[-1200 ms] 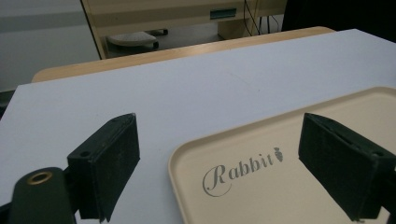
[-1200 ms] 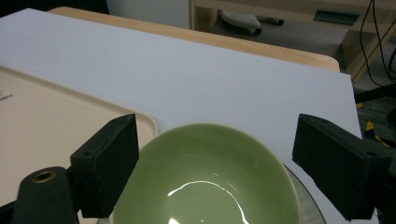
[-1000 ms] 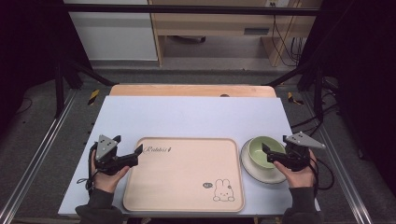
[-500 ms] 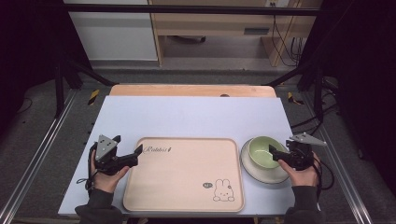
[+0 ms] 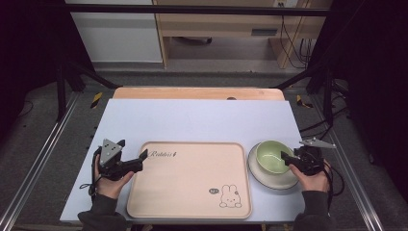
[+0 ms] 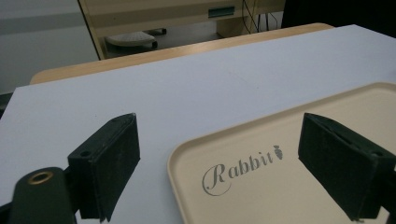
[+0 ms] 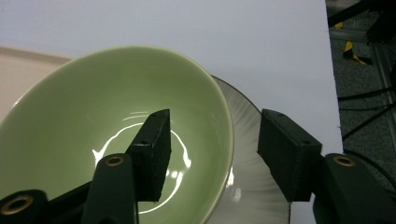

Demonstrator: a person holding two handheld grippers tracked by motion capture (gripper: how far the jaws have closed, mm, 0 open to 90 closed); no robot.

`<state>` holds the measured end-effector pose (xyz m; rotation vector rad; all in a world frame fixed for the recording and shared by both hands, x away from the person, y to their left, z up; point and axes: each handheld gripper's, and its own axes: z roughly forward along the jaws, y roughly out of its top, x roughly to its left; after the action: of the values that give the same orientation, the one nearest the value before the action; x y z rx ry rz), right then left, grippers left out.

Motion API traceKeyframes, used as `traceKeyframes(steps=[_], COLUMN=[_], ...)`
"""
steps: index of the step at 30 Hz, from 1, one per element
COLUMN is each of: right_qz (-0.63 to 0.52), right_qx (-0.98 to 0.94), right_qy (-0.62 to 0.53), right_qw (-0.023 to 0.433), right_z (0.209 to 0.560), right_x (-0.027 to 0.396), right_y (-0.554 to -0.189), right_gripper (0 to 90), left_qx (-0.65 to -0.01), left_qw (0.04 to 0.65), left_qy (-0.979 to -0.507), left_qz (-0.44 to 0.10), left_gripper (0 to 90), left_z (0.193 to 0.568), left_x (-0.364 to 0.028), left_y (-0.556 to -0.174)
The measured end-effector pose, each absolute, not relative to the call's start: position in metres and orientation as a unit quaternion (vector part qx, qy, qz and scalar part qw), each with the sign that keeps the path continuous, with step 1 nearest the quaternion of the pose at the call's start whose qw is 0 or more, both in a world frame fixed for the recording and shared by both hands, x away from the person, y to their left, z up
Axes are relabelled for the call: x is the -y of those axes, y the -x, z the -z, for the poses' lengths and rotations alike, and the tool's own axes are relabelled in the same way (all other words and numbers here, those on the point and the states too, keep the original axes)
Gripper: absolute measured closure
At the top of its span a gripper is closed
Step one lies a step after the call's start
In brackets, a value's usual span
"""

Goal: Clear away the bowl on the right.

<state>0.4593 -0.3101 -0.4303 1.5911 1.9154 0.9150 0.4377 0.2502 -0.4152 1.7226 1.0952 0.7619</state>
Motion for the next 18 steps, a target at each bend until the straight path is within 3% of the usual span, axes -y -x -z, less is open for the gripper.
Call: traceKeyframes(steps=[18], right_qz=[-0.294], right_qx=[-0.703], right_qy=[-0.622], right_qw=[0.180], right_z=[0.4370], right_x=[0.3142], right_y=[-0.4677], right_gripper=[67.7], left_qx=[-0.442], left_qw=[0.460], left_qy=[-0.705], left_qz=[-0.311], left_gripper=[12.6], left_z=[0.4168], left_x=[-0.2471], left_y=[-0.4380])
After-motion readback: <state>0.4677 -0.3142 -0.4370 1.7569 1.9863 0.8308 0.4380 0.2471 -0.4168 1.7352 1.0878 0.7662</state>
